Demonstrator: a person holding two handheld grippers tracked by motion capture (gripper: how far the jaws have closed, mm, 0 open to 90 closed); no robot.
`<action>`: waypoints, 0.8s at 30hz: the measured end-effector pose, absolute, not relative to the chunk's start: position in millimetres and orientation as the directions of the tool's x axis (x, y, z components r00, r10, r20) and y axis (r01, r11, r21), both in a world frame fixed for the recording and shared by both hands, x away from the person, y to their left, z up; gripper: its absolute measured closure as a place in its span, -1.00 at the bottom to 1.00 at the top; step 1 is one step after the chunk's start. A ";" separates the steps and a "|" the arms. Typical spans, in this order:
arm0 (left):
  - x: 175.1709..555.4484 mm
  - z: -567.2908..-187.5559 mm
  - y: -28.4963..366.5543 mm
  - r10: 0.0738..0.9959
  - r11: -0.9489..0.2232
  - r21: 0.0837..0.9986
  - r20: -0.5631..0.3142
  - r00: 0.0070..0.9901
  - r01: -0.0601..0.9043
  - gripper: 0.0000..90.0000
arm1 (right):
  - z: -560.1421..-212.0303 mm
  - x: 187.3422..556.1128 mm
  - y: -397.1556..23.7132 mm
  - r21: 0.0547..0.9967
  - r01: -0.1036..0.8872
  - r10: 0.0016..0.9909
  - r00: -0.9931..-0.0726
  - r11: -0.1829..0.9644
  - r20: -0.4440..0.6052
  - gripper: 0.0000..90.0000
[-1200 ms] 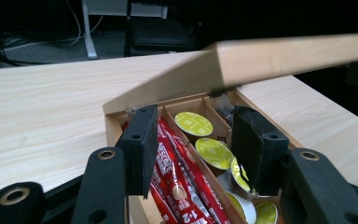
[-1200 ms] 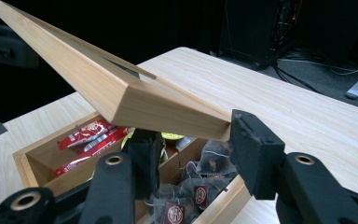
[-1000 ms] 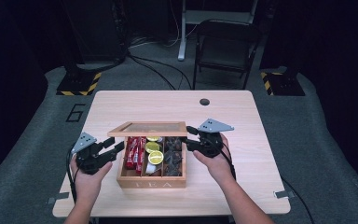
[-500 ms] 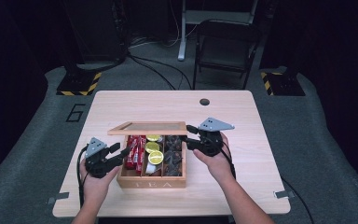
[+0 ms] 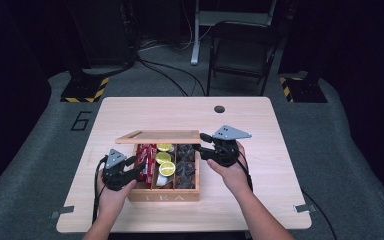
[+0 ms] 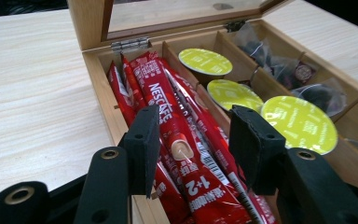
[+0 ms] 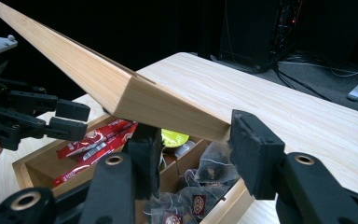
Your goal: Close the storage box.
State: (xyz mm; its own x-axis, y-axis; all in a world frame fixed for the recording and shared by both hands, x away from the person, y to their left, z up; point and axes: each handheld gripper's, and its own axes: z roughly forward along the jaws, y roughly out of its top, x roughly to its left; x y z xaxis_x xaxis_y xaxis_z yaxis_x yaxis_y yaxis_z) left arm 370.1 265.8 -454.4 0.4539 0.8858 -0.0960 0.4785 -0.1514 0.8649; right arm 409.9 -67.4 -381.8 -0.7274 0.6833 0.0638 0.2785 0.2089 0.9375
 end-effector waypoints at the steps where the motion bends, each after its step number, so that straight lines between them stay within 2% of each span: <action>1: 372.2 -456.3 265.9 0.891 -0.152 0.861 -0.094 0.444 0.486 0.18 | -381.8 409.9 -67.4 0.937 0.280 0.683 -0.728 0.209 0.065 0.20; 15: 382.2 -465.8 259.2 0.898 -0.154 0.835 -0.104 0.427 0.528 0.24 | -382.3 408.7 -67.3 0.936 0.283 0.682 -0.728 0.208 0.068 0.20; 17: 383.9 -466.6 257.4 0.904 -0.149 0.835 -0.101 0.415 0.529 0.28 | -382.1 408.8 -67.5 0.937 0.280 0.682 -0.728 0.208 0.066 0.20; 19: 386.7 -467.5 257.1 0.909 -0.163 0.829 -0.085 0.408 0.535 0.39 | -382.0 408.9 -67.7 0.937 0.280 0.681 -0.729 0.208 0.067 0.20; 24: 387.8 -467.2 258.1 0.913 -0.144 0.820 -0.106 0.395 0.554 0.52 | -381.9 409.4 -67.7 0.938 0.276 0.680 -0.731 0.209 0.064 0.20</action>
State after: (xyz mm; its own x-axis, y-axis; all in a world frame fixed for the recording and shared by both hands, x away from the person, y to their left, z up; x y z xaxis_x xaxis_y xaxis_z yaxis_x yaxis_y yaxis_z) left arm 387.8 258.1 -467.2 0.3945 0.9128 -0.1060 0.5543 -0.1444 0.8197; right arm 409.4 -67.7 -381.9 -0.7305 0.6799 0.0640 0.2763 0.2085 0.9382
